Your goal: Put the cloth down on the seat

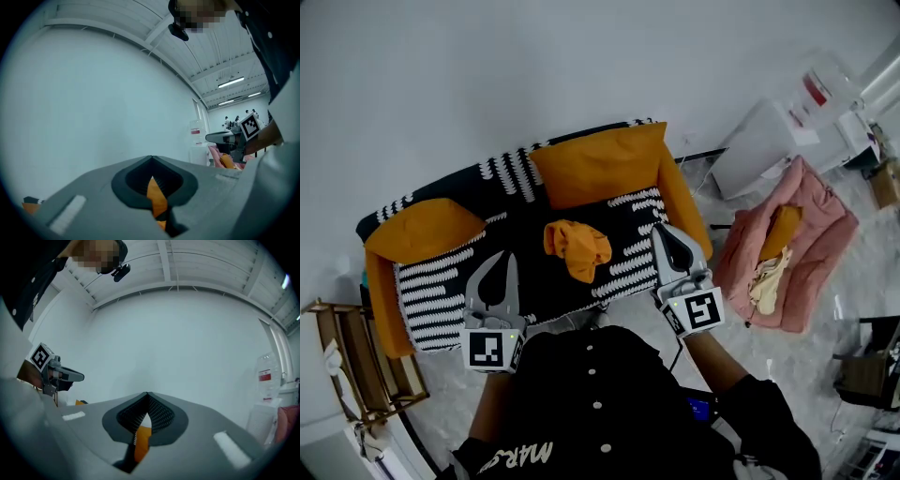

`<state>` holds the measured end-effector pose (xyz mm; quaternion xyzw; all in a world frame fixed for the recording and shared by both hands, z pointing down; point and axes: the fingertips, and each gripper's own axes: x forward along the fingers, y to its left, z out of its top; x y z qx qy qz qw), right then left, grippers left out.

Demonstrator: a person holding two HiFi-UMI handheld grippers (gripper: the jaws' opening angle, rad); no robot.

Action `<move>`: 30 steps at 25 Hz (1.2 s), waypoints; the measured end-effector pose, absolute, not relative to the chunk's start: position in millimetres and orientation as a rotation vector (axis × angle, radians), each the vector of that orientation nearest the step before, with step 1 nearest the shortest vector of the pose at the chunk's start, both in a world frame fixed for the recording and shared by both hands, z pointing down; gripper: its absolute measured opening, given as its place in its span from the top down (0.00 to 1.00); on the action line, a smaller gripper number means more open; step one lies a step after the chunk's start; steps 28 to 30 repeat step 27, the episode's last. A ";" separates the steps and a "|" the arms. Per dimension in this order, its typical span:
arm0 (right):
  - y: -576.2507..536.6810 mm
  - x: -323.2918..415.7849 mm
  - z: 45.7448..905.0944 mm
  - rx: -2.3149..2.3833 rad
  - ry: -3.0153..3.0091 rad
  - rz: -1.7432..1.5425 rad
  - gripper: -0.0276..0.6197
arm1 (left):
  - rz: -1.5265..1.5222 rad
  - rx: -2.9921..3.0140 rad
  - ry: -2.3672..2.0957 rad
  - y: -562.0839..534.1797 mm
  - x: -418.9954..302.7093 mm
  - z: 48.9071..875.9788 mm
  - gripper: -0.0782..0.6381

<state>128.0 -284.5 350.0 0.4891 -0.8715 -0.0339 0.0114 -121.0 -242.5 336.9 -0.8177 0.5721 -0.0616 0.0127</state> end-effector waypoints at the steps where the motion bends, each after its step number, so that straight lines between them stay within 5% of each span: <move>1: -283.9 126.8 348.4 1.516 -2.726 -0.112 0.92 | -0.189 -2.548 1.787 -242.7 -121.4 336.8 0.89; 30: -270.5 110.6 336.9 1.481 -2.739 -0.188 0.92 | -0.170 -2.588 1.771 -230.2 -118.8 337.4 0.89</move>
